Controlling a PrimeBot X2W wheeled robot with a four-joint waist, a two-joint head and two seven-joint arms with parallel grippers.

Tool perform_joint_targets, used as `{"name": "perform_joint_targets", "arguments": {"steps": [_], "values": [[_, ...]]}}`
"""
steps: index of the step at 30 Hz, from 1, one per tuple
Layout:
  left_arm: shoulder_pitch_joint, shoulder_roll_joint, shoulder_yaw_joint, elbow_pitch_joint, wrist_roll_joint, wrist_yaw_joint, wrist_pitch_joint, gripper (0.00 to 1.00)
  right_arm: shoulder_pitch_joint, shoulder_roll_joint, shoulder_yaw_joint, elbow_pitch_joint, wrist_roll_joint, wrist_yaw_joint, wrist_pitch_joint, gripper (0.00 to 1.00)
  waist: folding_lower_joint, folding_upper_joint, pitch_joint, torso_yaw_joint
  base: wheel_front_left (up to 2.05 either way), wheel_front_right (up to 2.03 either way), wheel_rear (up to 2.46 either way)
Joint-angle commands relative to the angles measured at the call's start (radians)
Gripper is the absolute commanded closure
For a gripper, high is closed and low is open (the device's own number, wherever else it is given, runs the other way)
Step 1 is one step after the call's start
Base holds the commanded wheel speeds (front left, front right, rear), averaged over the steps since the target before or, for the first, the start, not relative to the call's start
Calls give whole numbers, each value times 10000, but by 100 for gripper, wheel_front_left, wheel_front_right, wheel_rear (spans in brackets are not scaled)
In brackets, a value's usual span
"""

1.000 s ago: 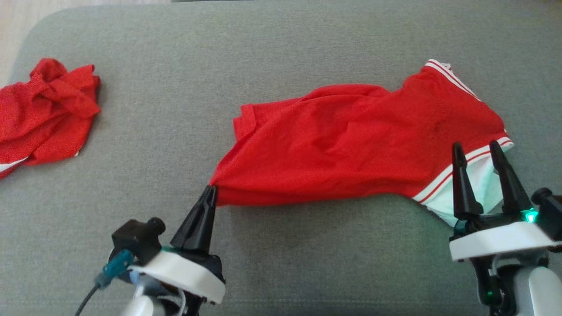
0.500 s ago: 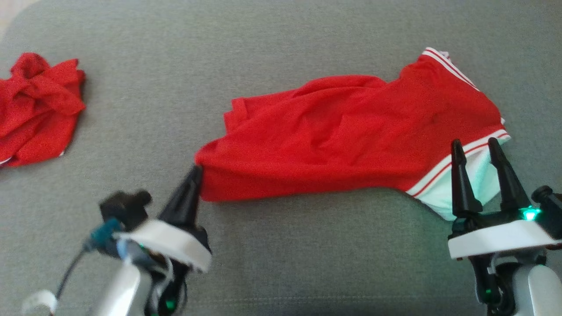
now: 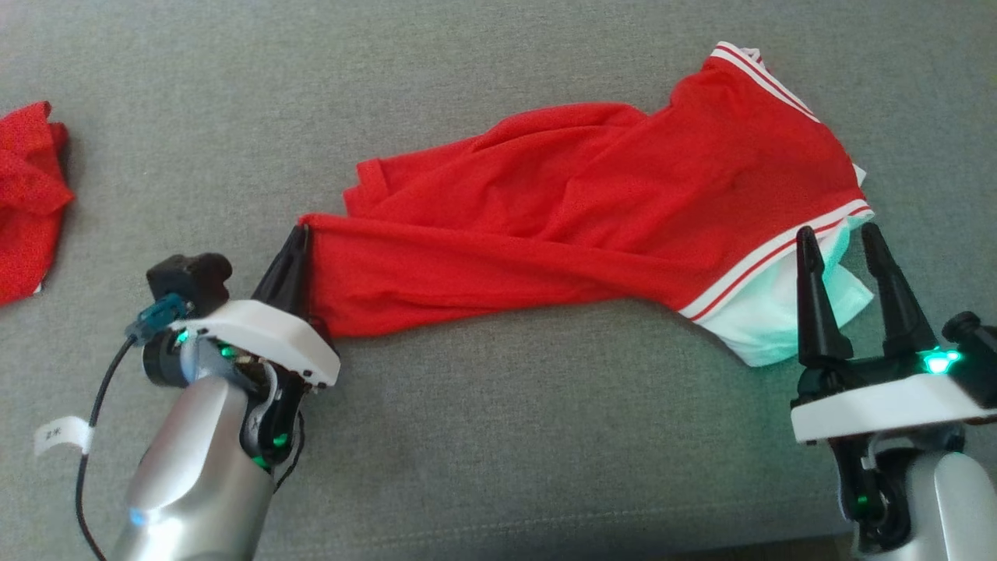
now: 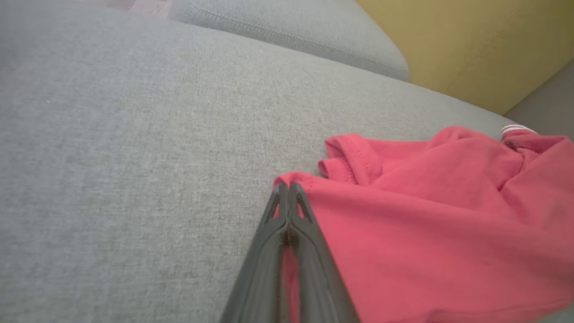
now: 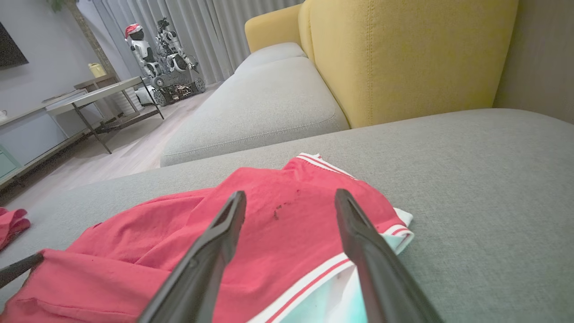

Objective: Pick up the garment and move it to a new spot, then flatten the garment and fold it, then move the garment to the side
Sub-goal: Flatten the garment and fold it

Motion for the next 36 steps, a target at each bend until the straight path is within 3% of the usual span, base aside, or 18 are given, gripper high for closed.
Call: {"name": "perform_joint_targets", "arguments": {"steps": [1,2,3,4,11,15,19,27,36], "values": [[-358,138,364,95,-81,-95,-137,100,-260,-51,249,-286,62,-9,-112,0,0,0,2,-40,0,0,0],[-406,116,352,281,-101,-134,-184,83,-262,-51,249,-263,63,-9,-127,0,0,0,-15,-46,0,0,0],[-424,92,338,441,-106,-146,-226,50,-260,-51,246,-238,61,-9,-139,0,0,0,-47,-42,0,0,0],[-428,79,332,542,-80,-122,-297,0,-259,-51,249,-224,37,-9,-150,0,0,0,-75,-35,0,0,0],[47,133,458,-59,410,443,-812,0,-307,-51,268,-218,-105,-9,-126,0,0,0,-334,213,0,0,0],[560,239,732,-1299,979,1126,-900,0,-334,-51,316,-249,-502,-9,-31,0,0,0,-533,392,0,0,0],[1287,272,1133,-2982,1530,1526,-909,0,-348,-51,429,-296,-939,-9,82,0,0,0,-761,527,0,0,0],[2807,270,1194,-4848,2155,1773,-912,0,-227,-138,689,-256,-1455,-9,181,0,0,0,-1232,548,0,0,0],[4014,353,875,-5323,2291,1945,-691,0,229,-118,678,-256,-1583,-9,241,0,0,0,-1795,597,0,0,0]]}}
